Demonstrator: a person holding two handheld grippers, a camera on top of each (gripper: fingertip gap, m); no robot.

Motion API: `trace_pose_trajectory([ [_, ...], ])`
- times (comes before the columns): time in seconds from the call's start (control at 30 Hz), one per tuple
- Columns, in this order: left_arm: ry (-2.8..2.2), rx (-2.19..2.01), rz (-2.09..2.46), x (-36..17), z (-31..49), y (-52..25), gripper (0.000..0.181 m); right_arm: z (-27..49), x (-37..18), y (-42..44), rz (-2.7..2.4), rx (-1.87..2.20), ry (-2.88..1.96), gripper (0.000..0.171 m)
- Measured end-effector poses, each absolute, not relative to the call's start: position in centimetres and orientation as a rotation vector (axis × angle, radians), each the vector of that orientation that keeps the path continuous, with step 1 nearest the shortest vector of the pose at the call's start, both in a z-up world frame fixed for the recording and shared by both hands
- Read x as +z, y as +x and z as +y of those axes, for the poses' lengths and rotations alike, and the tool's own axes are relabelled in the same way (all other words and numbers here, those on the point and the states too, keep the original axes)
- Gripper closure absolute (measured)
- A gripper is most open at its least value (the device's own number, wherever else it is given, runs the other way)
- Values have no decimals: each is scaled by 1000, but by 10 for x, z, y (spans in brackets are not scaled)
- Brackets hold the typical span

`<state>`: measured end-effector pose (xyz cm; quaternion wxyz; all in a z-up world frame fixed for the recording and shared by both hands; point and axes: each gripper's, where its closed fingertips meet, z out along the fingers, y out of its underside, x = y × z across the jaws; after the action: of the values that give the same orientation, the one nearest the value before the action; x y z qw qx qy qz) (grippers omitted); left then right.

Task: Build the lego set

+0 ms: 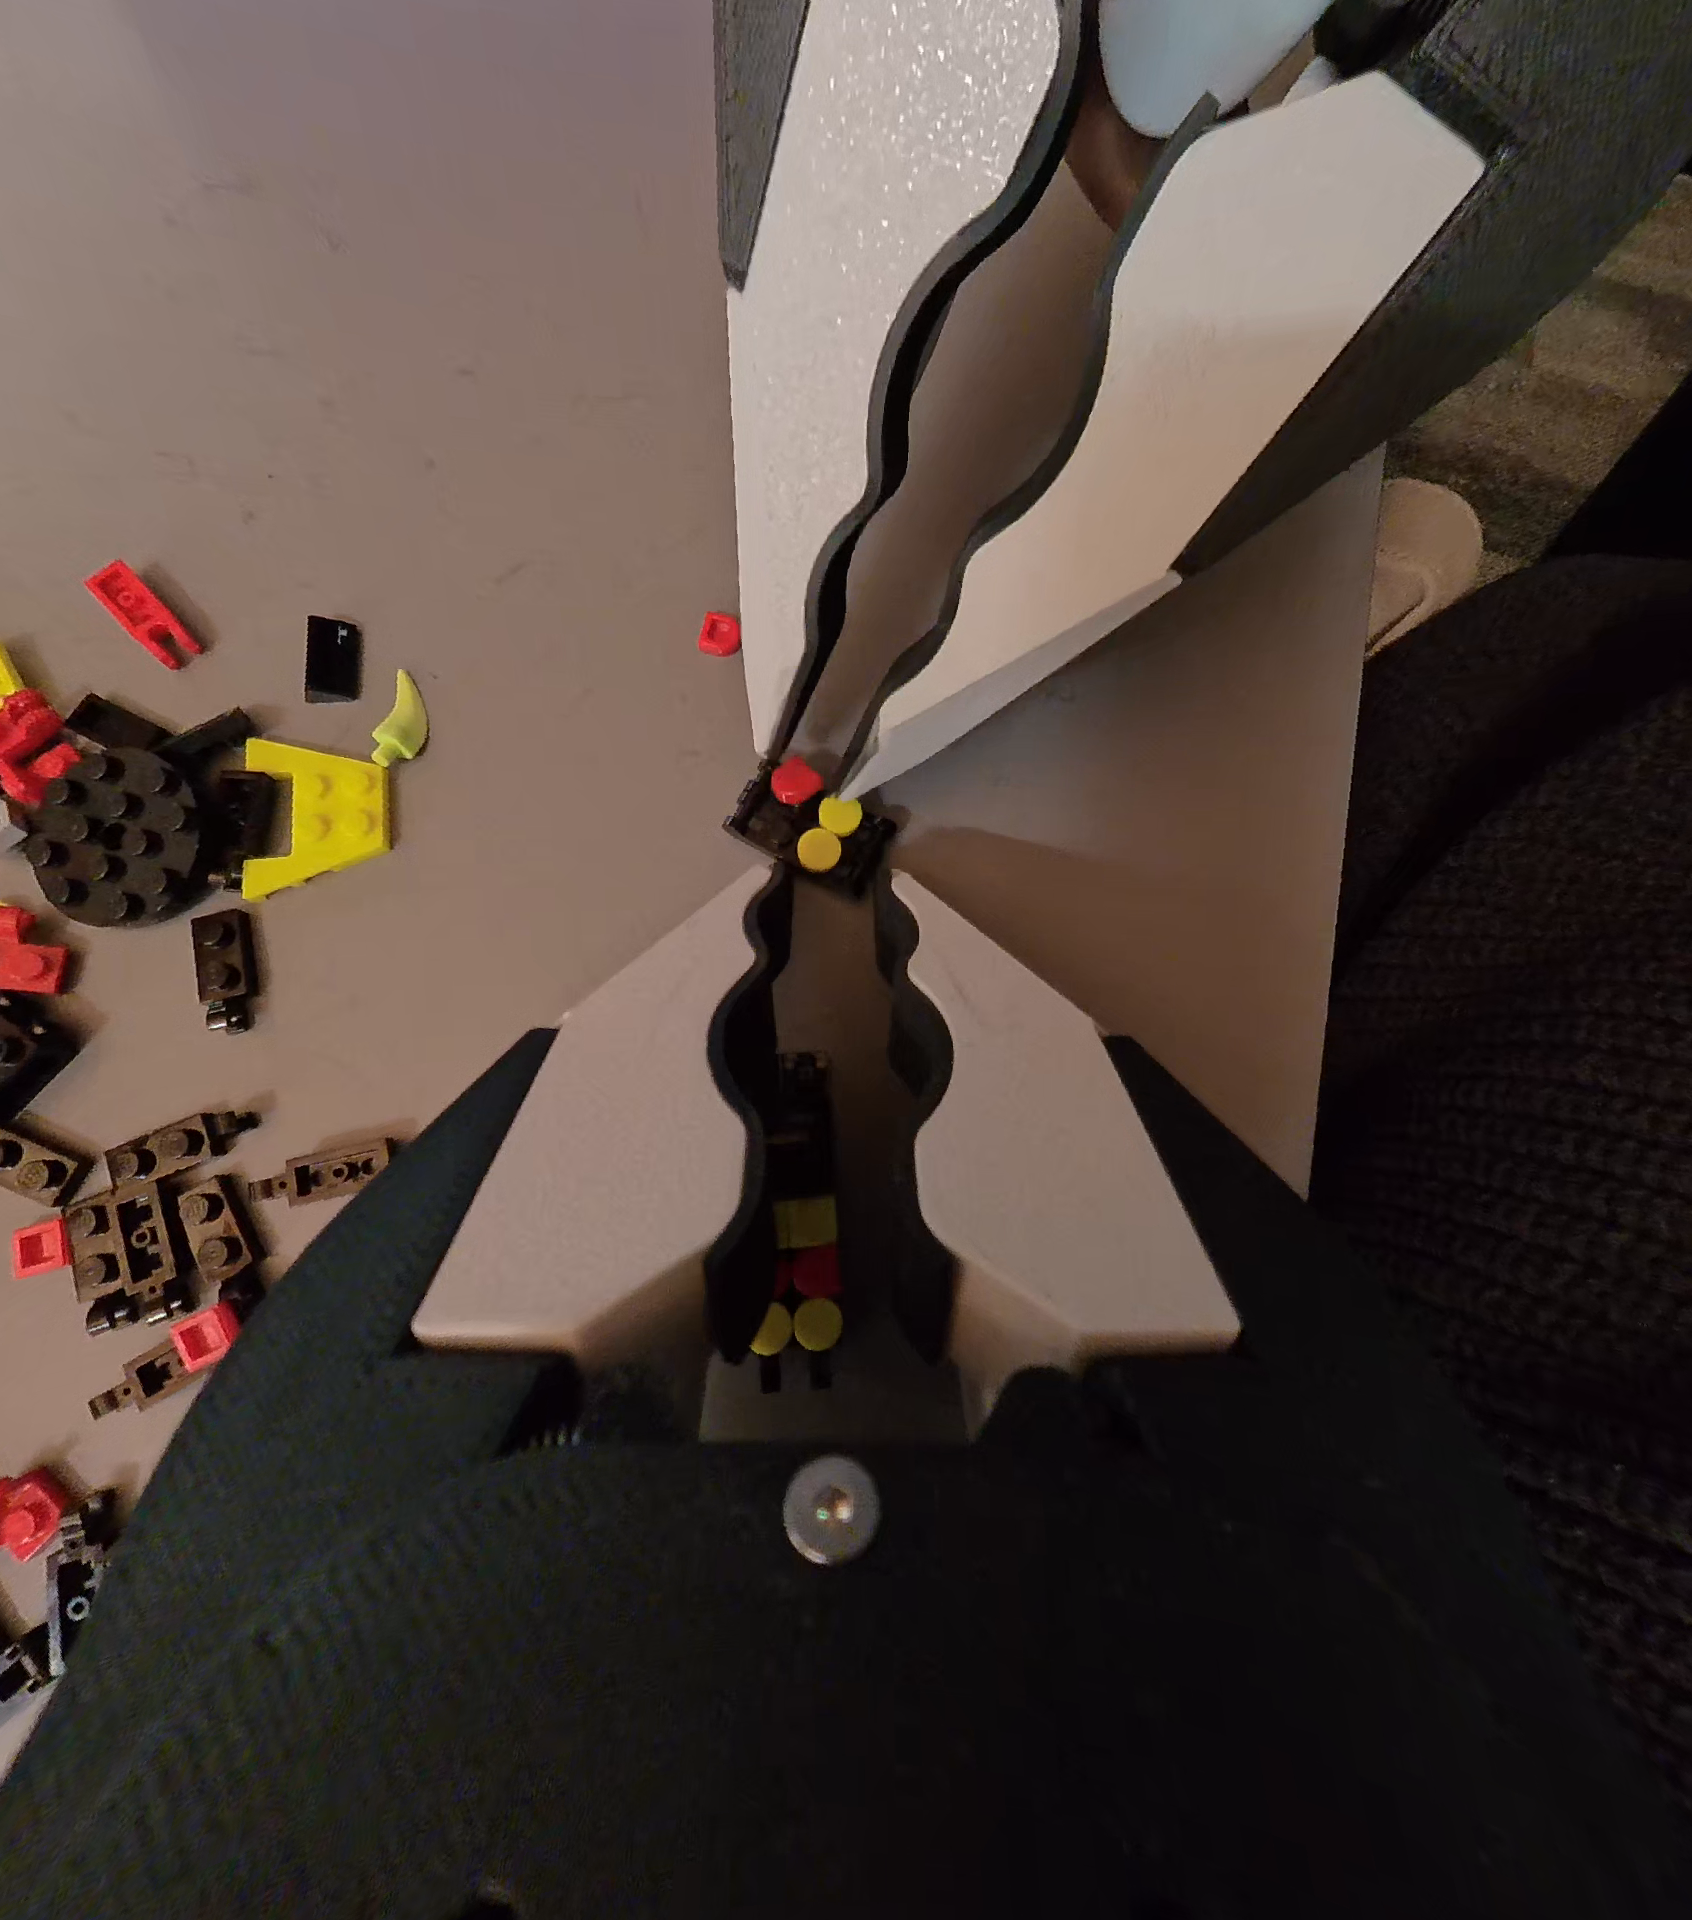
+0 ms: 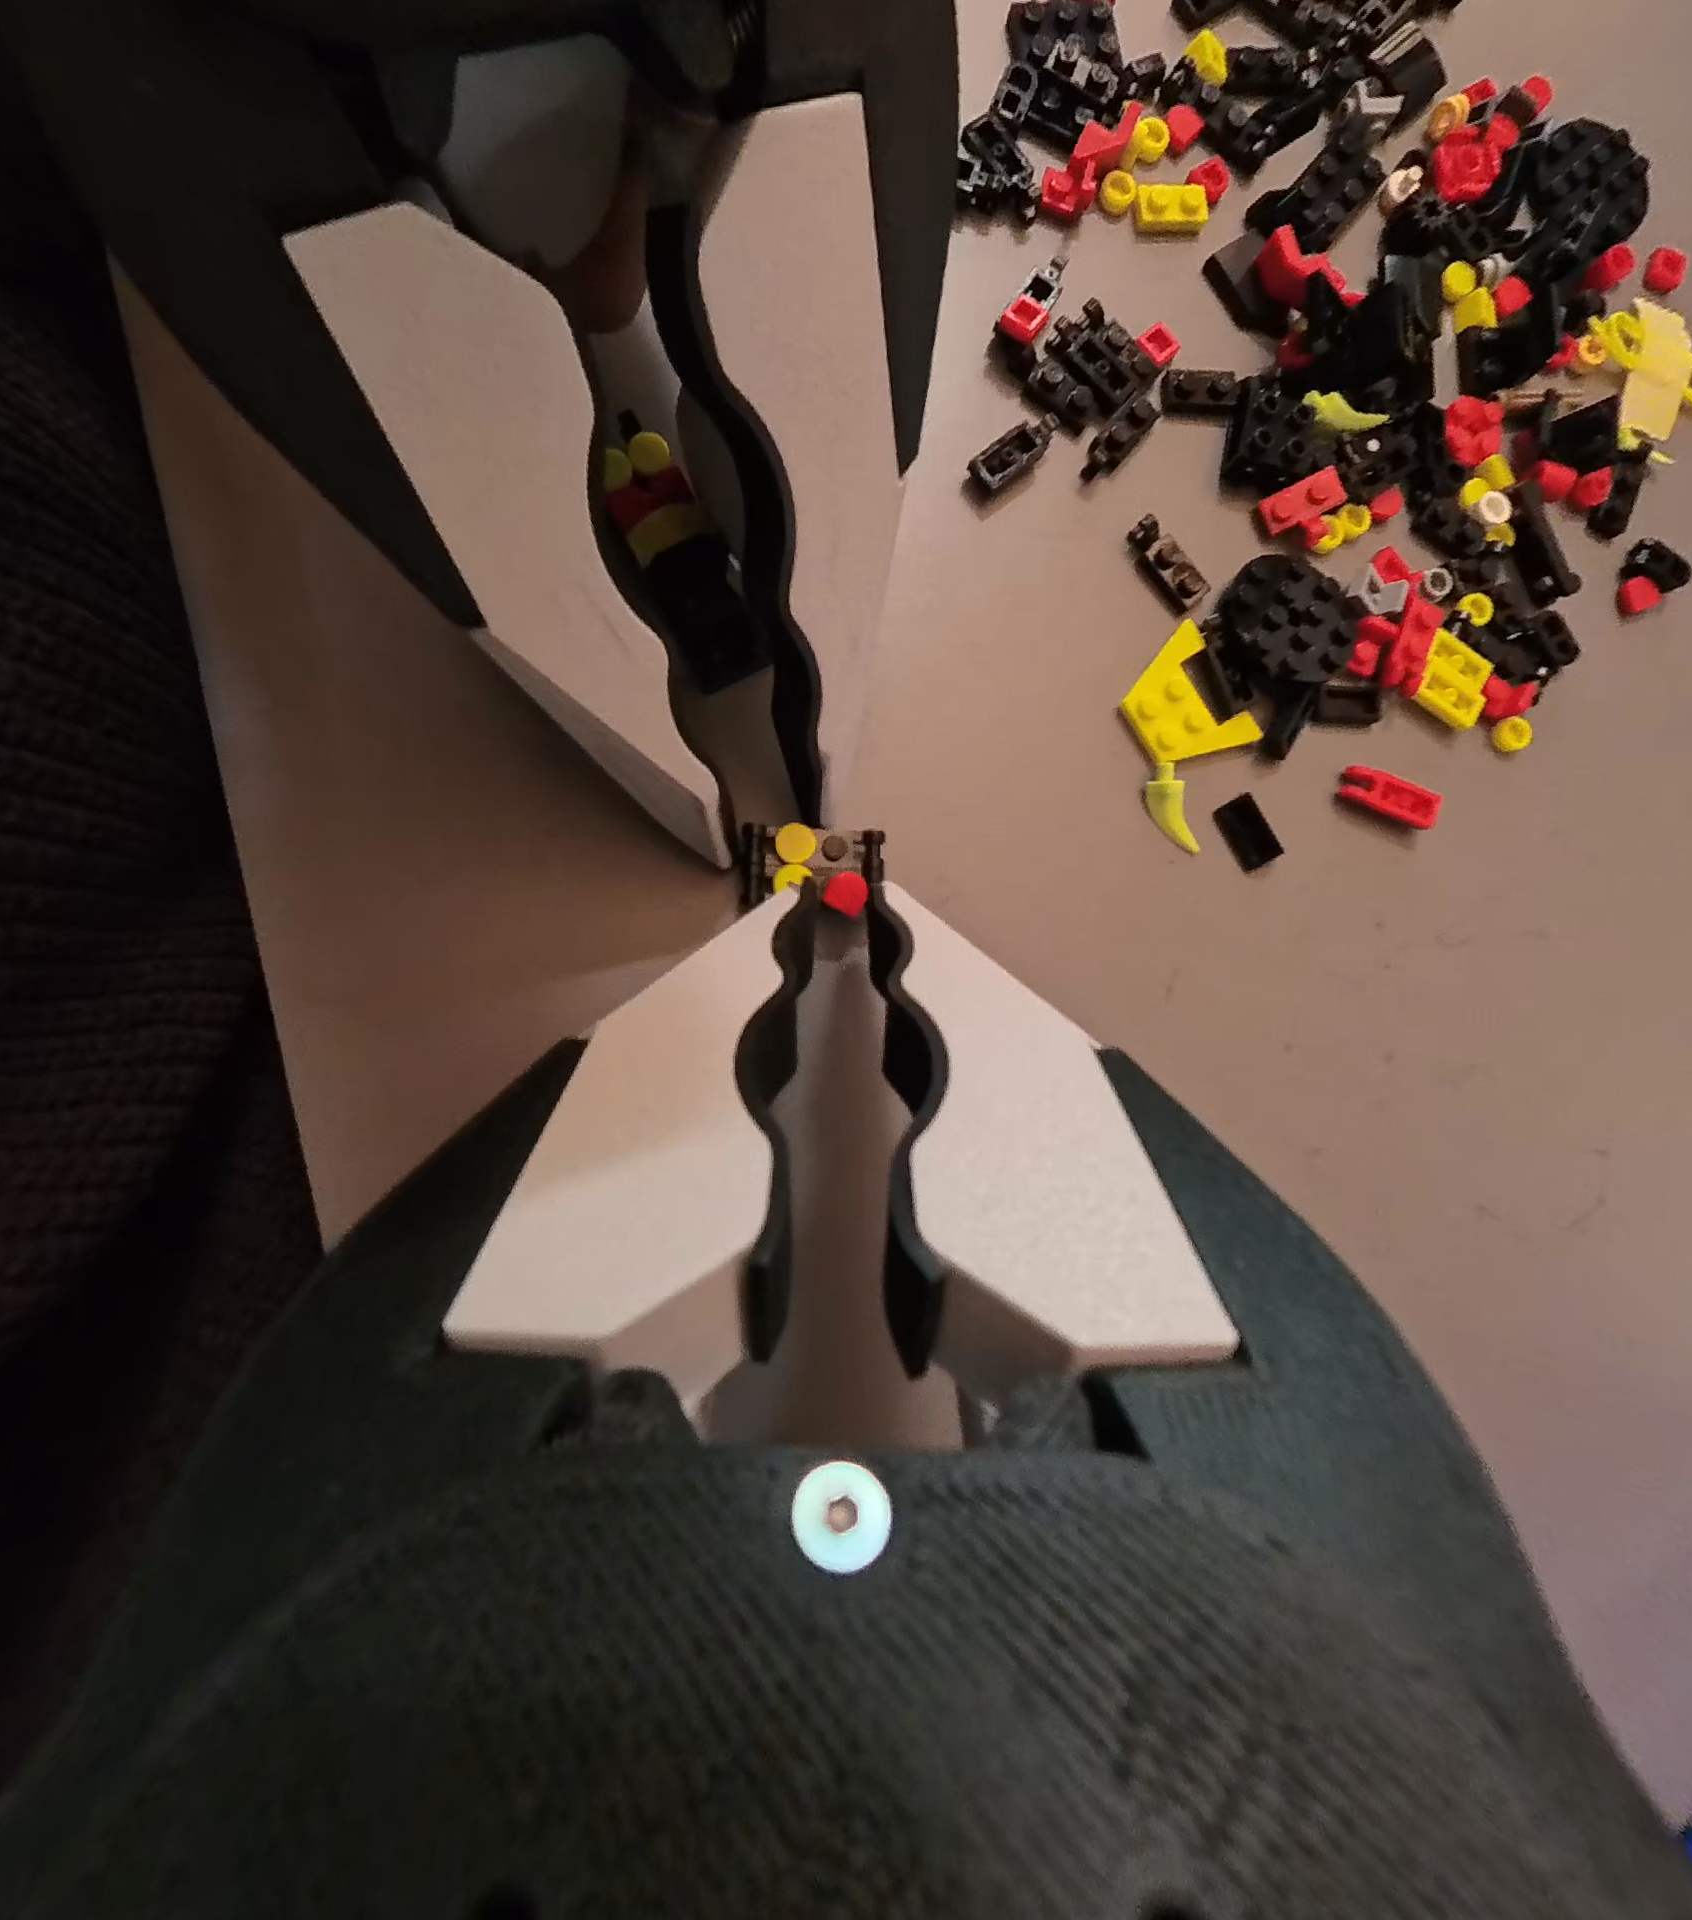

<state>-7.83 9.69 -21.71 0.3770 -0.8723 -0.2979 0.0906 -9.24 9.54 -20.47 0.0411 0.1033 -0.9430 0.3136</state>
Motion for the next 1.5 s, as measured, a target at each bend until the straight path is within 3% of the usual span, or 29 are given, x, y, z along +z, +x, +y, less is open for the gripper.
trace_pose_trajectory([
  [0.33, -2230, 234, -761, -217, 97, -78, 167, 96, -200, -96, -2911, 1023, 226, 171],
  [1.5, -2226, 228, -772, -217, 97, -80, 168, 93, -205, -92, -2964, 1033, 209, 171],
])
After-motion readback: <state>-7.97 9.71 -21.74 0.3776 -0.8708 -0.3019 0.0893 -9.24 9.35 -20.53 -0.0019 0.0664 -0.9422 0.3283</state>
